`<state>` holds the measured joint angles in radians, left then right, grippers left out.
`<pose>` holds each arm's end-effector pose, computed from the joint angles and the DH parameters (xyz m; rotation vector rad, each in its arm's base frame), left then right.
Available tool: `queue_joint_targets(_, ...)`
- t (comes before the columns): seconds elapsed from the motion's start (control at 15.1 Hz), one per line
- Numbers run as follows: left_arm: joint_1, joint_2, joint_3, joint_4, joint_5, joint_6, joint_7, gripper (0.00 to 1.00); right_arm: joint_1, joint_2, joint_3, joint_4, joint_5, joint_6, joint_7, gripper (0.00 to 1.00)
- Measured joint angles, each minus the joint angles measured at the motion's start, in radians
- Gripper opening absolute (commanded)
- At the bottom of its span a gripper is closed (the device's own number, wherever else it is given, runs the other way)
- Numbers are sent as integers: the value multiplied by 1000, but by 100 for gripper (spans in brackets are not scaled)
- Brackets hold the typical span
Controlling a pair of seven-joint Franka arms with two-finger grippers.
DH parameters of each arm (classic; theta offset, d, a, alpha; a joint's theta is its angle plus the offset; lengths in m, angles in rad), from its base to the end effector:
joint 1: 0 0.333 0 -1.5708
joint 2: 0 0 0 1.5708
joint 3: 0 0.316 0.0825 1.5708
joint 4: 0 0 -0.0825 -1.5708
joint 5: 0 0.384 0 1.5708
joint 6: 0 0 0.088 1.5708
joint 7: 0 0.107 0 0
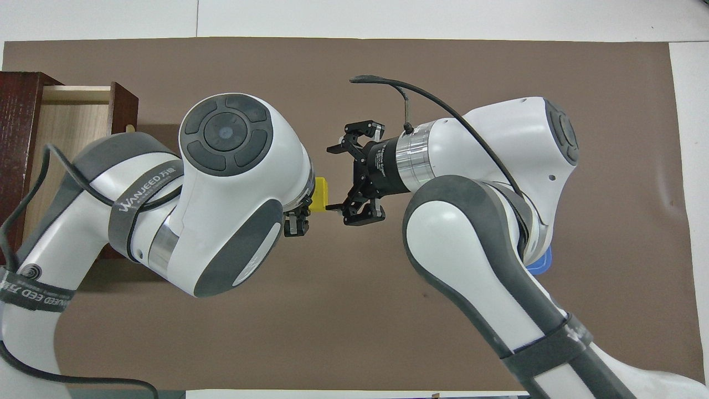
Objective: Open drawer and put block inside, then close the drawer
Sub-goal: 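Open the right gripper and withdraw it while the left gripper carries the block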
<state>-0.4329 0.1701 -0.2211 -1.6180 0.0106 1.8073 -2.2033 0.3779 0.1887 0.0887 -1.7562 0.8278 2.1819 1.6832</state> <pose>0.4956 -0.3673 0.5253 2.2246 2.1798 -0.0361 0.5635 0.3104 0.4931 -1.7114 1.8224 0.7215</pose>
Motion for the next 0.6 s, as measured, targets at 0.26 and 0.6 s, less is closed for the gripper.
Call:
queue_joint_targets(0.26,0,0,2,0,4,-4,0,0,-148,-5,-7,24,-141,-95,-16,100)
queue_joint_targets(0.6,37,0,17,0,34,-41,61,0,-265,-43,-11,41,-335,-307,-348,100)
